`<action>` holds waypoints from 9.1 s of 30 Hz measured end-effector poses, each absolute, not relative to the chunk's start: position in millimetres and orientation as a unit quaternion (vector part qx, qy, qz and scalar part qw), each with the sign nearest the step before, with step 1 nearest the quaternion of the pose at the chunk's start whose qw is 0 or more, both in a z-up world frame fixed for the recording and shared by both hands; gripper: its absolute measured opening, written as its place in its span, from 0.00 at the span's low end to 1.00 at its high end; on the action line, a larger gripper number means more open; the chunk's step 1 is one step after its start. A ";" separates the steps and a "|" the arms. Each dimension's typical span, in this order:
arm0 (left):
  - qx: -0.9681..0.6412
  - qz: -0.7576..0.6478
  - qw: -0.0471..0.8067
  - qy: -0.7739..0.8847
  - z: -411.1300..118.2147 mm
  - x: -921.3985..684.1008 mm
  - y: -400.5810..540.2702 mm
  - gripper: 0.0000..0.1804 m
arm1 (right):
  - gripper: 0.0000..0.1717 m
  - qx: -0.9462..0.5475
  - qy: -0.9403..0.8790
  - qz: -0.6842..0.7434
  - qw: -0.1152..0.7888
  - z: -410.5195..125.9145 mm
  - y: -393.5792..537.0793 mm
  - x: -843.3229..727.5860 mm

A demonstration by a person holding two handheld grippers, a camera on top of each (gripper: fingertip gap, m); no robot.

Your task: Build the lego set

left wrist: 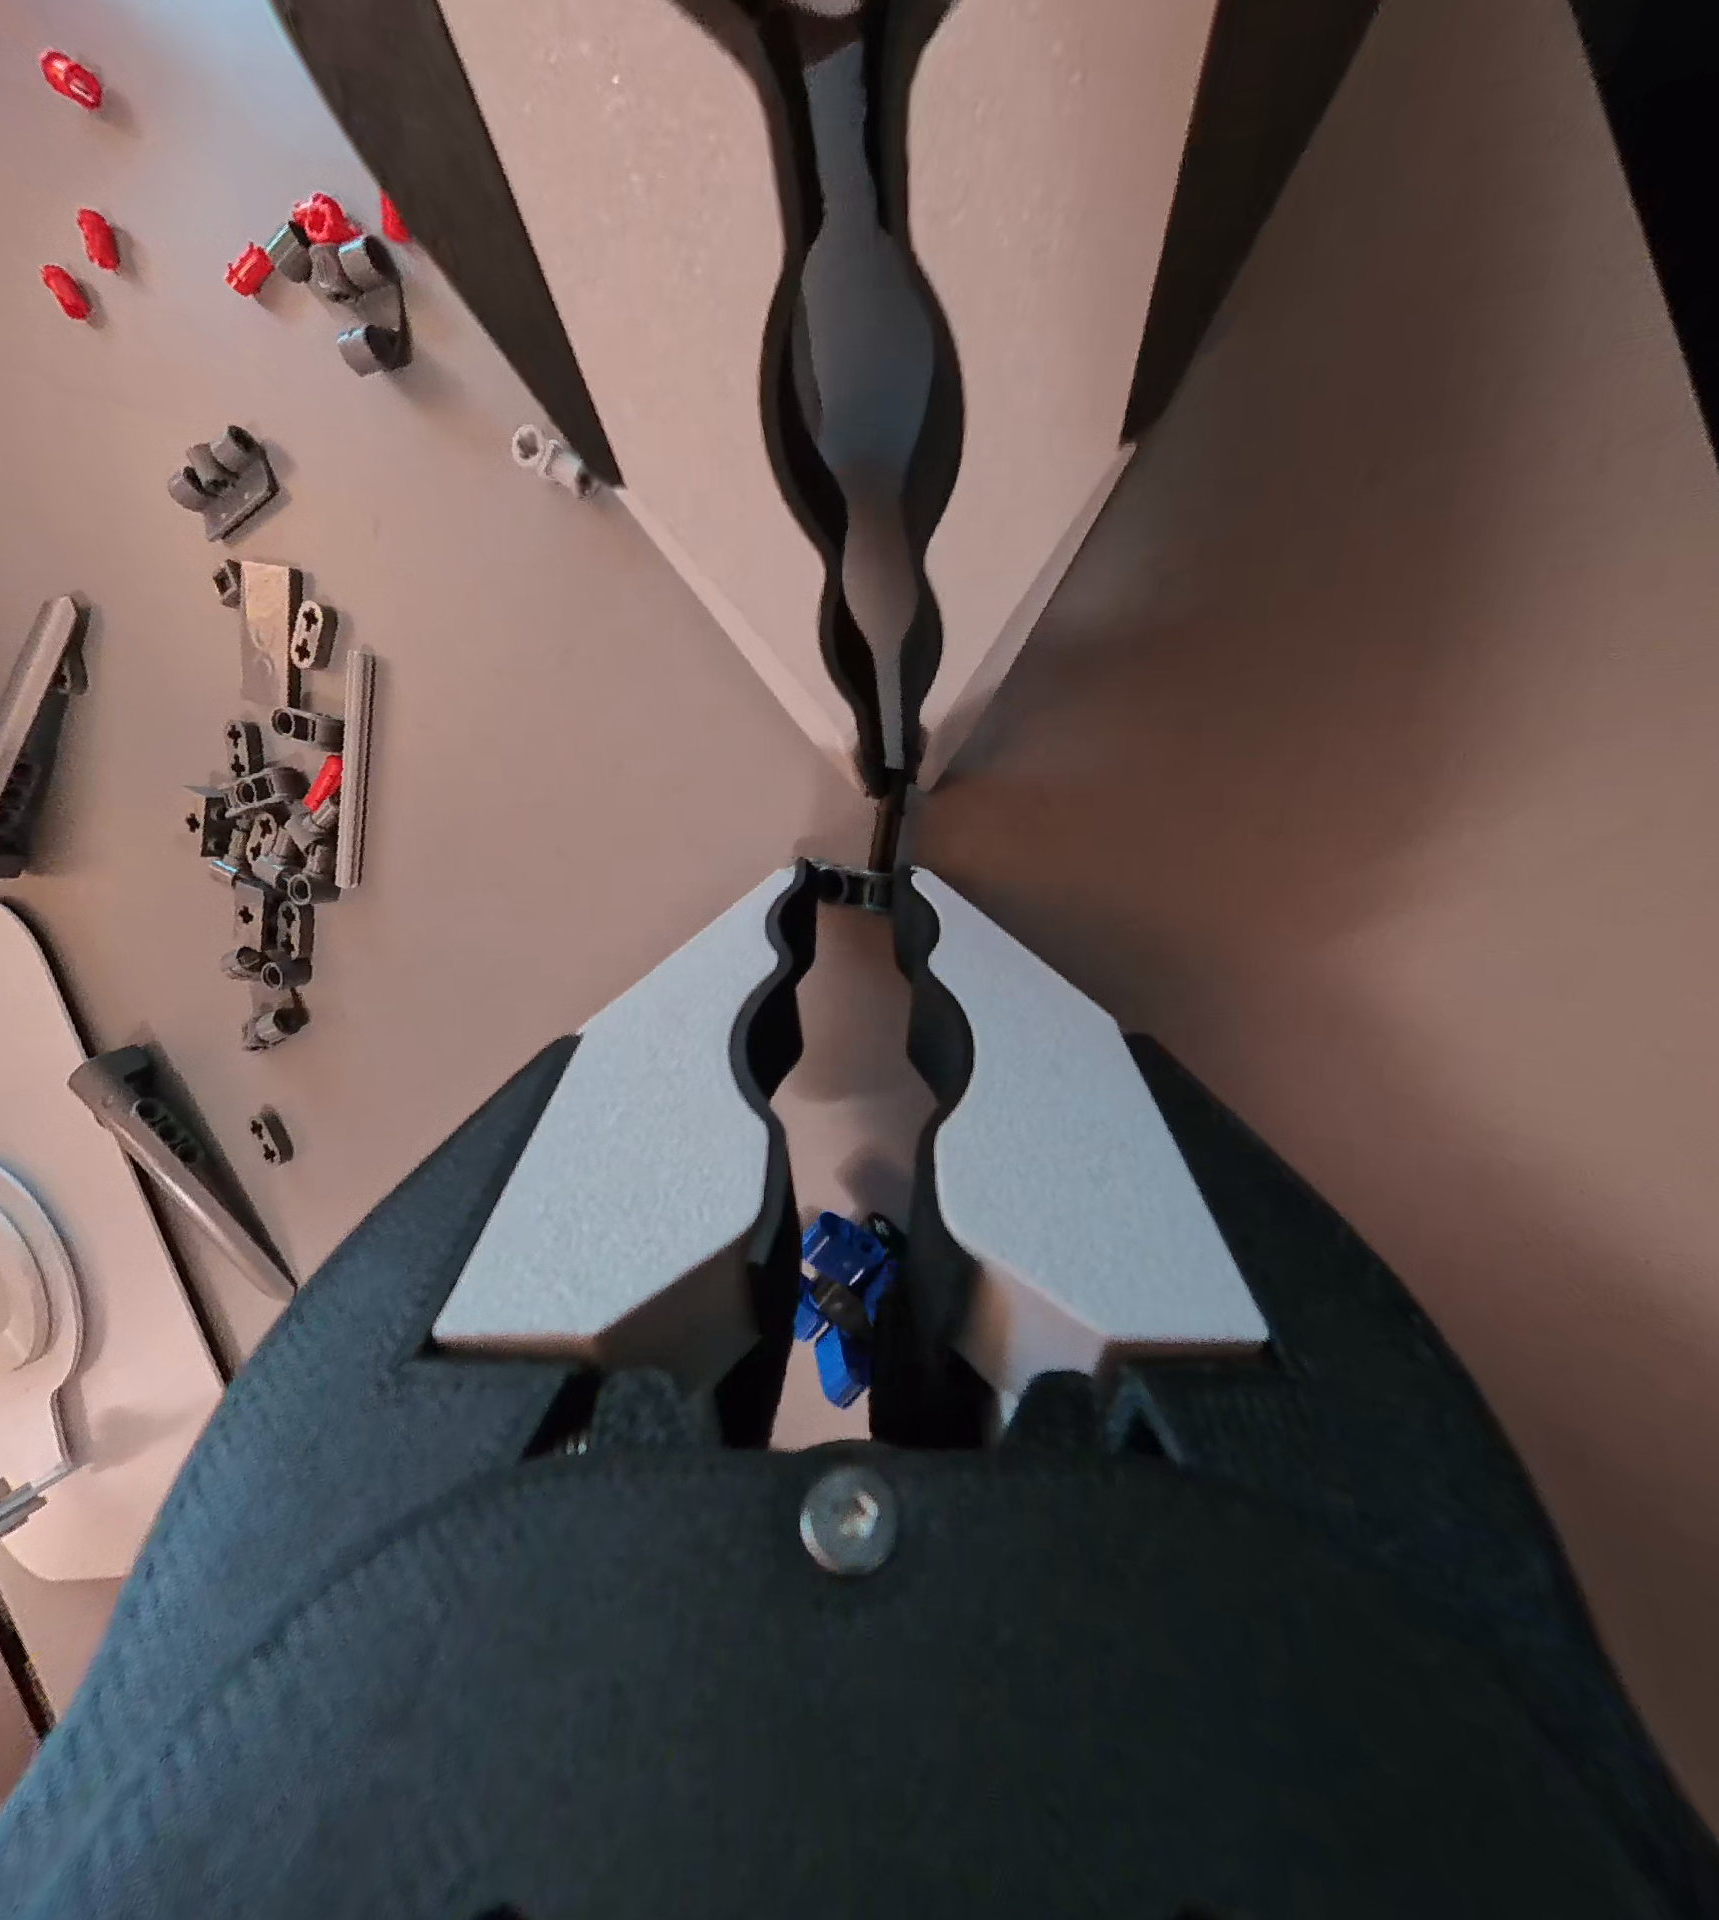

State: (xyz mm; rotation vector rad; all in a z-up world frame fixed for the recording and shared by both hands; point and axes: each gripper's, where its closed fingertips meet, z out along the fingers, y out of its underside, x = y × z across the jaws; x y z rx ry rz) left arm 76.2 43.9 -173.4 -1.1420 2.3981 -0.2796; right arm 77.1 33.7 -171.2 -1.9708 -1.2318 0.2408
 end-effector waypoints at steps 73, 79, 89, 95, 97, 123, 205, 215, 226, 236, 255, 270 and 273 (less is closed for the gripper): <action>-0.232 -0.063 0.256 0.936 -173.0 73.9 21.8 0.04 | 0.16 -0.611 -0.734 0.243 0.172 -173.8 18.3 72.8; -0.244 -0.065 0.259 0.932 -173.1 73.6 22.6 0.04 | 0.16 -0.621 -0.730 0.236 0.164 -174.0 18.8 72.4; -0.259 -0.065 0.266 0.926 -173.2 73.3 22.3 0.04 | 0.15 -0.635 -0.721 0.229 0.160 -173.9 19.4 71.3; -0.263 -0.065 0.267 0.925 -173.2 73.3 22.8 0.04 | 0.13 -0.641 -0.715 0.231 0.157 -173.8 21.2 70.6; -0.264 -0.066 0.269 0.924 -173.3 73.4 22.9 0.04 | 0.10 -0.642 -0.715 0.226 0.159 -173.9 22.6 70.1; -0.297 -0.029 0.325 0.897 -159.5 72.3 29.1 0.08 | 0.09 -0.650 -0.700 0.223 0.194 -173.7 24.3 77.6; -0.334 0.013 0.414 0.847 -145.5 123.9 47.0 0.03 | 0.13 -0.900 -0.358 -0.056 0.242 -137.5 -9.4 512.2; -0.343 0.014 0.408 0.846 -151.4 123.8 55.4 0.03 | 0.12 -0.918 -0.307 -0.109 0.227 -128.8 -19.8 567.6; -0.341 0.020 0.404 0.848 -155.5 123.7 58.7 0.02 | 0.13 -0.925 -0.292 -0.111 0.216 -138.7 -19.4 588.1; -0.342 0.014 0.400 0.850 -156.5 123.3 58.2 0.02 | 0.14 -0.911 -0.329 -0.083 0.233 -136.3 0.4 555.9; -0.337 0.020 0.391 0.856 -159.7 119.0 58.4 0.02 | 0.14 -0.829 -0.478 0.001 0.289 -111.5 80.2 411.8; -0.327 0.009 0.374 0.868 -161.1 111.7 50.3 0.01 | 0.14 -0.753 -0.558 0.148 0.316 -129.0 127.1 230.7; -0.325 0.005 0.371 0.870 -160.0 110.4 46.9 0.02 | 0.14 -0.764 -0.546 0.163 0.304 -142.3 138.7 208.9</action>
